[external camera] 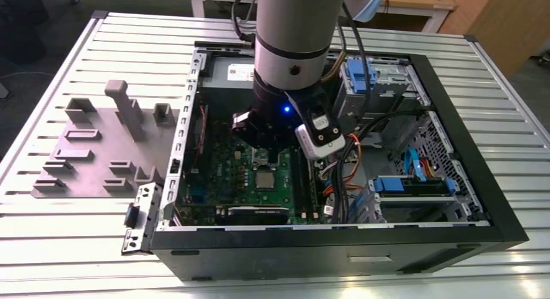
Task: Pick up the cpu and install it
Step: 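Close the cpu cover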
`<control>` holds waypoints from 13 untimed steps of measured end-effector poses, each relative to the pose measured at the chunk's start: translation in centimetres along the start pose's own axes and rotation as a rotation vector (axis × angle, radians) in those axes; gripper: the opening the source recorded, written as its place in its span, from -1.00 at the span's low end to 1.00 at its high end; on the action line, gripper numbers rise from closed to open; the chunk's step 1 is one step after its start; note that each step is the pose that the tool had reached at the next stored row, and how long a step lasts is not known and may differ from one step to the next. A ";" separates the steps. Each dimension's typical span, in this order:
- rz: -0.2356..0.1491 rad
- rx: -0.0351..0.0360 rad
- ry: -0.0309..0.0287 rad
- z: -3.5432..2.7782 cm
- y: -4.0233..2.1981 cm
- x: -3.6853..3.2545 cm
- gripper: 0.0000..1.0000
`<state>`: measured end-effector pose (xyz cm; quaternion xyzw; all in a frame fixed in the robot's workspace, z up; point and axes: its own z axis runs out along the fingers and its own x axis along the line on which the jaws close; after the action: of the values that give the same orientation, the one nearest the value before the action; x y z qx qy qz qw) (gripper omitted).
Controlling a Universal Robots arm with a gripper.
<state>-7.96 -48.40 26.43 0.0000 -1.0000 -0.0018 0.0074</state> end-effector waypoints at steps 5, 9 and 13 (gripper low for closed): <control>-0.064 0.0006 0.0004 0.00 0.00 0.00 -0.79; -0.137 0.0016 0.0006 0.03 0.00 0.00 -0.79; -0.208 0.0026 0.0009 0.05 0.00 0.00 -0.79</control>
<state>-7.95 -48.40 26.38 0.1041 -0.9945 -0.0013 0.0076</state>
